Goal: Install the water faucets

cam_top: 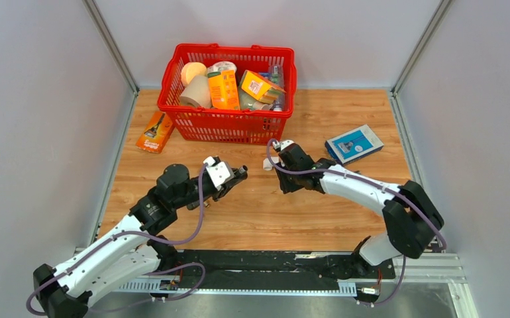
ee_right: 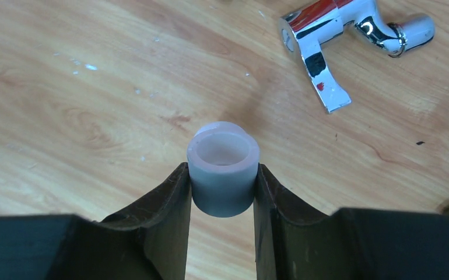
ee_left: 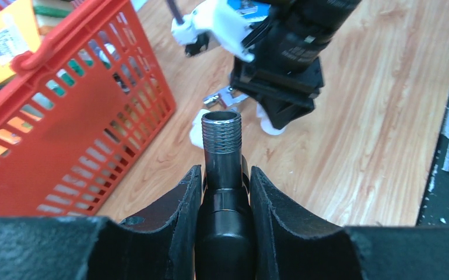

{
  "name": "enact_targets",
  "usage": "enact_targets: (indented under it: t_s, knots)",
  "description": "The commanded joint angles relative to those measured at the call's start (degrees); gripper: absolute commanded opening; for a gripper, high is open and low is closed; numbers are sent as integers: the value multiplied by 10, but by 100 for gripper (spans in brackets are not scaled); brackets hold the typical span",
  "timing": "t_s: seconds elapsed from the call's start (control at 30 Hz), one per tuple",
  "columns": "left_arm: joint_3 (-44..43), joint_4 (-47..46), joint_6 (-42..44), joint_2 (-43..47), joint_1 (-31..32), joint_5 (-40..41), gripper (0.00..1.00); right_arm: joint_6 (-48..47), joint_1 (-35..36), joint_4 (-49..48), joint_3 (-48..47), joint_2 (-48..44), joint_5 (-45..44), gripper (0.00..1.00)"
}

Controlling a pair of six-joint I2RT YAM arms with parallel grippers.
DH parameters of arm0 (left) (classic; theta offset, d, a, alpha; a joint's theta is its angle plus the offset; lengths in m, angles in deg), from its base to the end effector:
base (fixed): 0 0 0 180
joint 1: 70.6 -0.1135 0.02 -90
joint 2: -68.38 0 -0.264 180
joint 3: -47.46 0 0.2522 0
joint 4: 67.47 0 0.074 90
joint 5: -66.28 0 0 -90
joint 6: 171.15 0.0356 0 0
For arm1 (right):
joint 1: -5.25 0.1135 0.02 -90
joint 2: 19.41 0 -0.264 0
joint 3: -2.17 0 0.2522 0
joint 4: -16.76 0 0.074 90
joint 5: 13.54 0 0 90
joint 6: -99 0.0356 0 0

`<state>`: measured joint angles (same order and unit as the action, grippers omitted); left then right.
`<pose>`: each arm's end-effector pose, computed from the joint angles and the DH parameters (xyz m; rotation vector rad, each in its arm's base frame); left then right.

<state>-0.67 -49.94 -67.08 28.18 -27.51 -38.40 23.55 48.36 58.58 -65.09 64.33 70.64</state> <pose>0.1217 -0.1262 0.3006 1.0099 1.4535 -0.5920 0.2146 0.1959 0.2113 -0.6047 2.5280 0.2401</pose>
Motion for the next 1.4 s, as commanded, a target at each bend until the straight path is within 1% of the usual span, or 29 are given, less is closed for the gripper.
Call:
enact_targets:
  t_s: [0.0, 0.07, 0.17, 0.2, 0.3, 0.4, 0.47, 0.5, 0.6, 0.67, 0.73, 0.87, 1.03, 1.3, 1.37]
  knots:
    - [-37, -66, -19, -6, -1, -64, 0, 3, 1, -56, 12, 47, -25, 13]
    - [-36, -73, -25, -11, 1, -72, 0, -9, 1, -66, 17, 42, 1, 23]
    - [-41, -76, -30, -25, 1, -78, 0, -37, 1, -82, 29, 26, 36, 43]
    - [-44, -76, -31, -32, 1, -79, 0, -43, 1, -83, 29, 23, 43, 47]
    - [-56, -69, -34, -45, 1, -83, 0, -54, 1, -81, 29, -1, 78, 51]
    - [-65, -54, -37, -52, 1, -79, 0, -65, 1, -80, 22, -58, 104, 60]
    - [-61, -54, -40, -49, 1, -72, 0, -80, 1, -78, 11, -111, 123, 68]
    - [-59, -54, -40, -46, 1, -67, 0, -87, 1, -77, 3, -135, 130, 70]
    - [-62, -47, -38, -48, 1, -70, 0, -101, 1, -78, -21, -193, 171, 71]
    - [-72, -40, -33, -54, 0, -80, 0, -109, 1, -83, -40, -221, 209, 69]
    - [-79, -22, -30, -58, 1, -87, 0, -107, 1, -107, -46, -245, 251, 68]
    - [-84, -21, -26, -62, 1, -106, 0, -105, 1, -169, -41, -274, 317, 67]
    - [-97, -23, -29, -73, 1, -138, 0, -80, 2, -201, -47, -253, 364, 64]
    - [-105, -34, -40, -81, 1, -166, 0, -58, 2, -221, -47, -221, 387, 60]
    - [-108, -53, -44, -84, 1, -172, 0, -51, 3, -230, -44, -216, 394, 59]
